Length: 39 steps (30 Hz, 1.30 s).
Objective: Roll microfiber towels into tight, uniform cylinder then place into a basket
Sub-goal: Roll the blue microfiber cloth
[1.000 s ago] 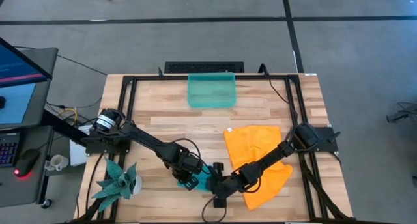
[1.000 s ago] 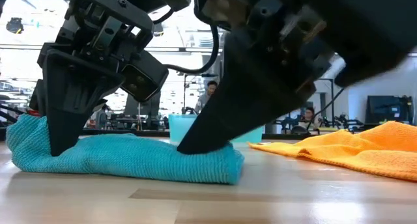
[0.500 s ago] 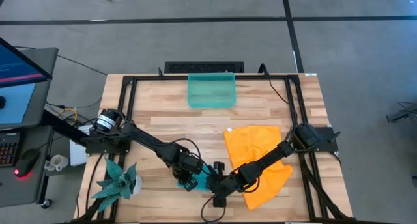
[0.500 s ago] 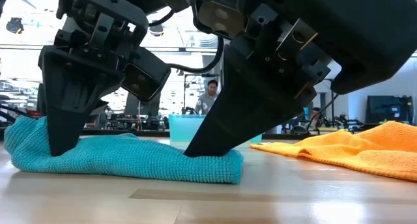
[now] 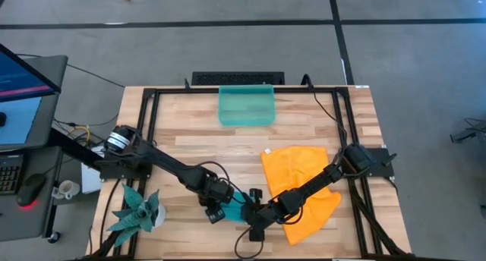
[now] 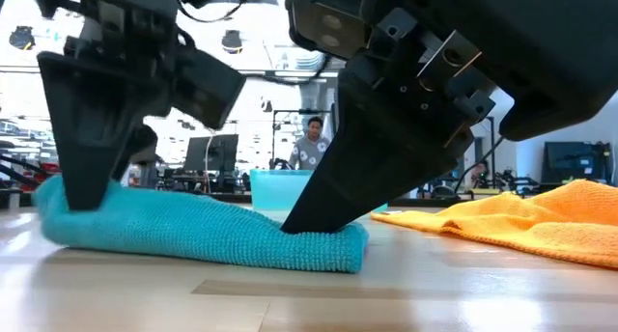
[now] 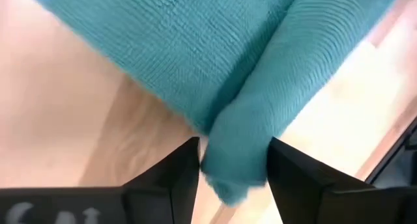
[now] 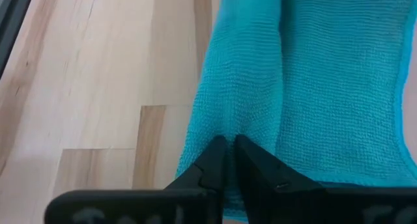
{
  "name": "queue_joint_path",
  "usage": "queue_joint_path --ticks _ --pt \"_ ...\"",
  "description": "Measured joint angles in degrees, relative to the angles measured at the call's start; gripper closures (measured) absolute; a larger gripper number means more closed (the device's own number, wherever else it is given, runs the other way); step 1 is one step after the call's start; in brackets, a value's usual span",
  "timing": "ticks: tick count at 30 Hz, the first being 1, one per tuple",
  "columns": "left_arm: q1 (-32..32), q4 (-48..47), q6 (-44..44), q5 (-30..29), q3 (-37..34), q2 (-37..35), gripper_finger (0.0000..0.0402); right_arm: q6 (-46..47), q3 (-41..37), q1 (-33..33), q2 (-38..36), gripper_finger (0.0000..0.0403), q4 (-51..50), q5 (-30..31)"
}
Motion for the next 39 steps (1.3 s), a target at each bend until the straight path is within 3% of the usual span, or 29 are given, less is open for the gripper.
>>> queue_joint_path --ticks 6,11,15,20,28,39 --pt "-2.8 -6.1 0.9 -7.4 0.0 -6.1 0.0248 0.0 0.0 0.0 0.0 0.0344 -0.1 -0.1" --pt "-8.7 -5.8 1.9 -17.1 0.1 -10.8 0.0248 0.2 0.0 0.0 0.0 0.0344 -0.1 -0.1" --pt "-15.3 0.9 4.5 -26.8 0.0 -11.3 0.0248 0.3 0.0 0.0 0.0 0.0344 -0.1 -0.1" --pt "-19.5 13.6 9.2 -33.7 -3.3 -9.2 0.0248 0.3 0.0 0.0 0.0 0.0344 0.0 -0.1" --pt "-17.5 22.9 12.3 -35.0 -9.2 -6.4 0.0248 0.4 -0.1 0.0 0.0 0.0344 0.1 -0.2" --pt "-15.4 25.7 -0.2 -35.0 -17.0 -6.6 0.0248 0.9 -0.1 0.0 0.0 0.0344 0.0 -1.2"
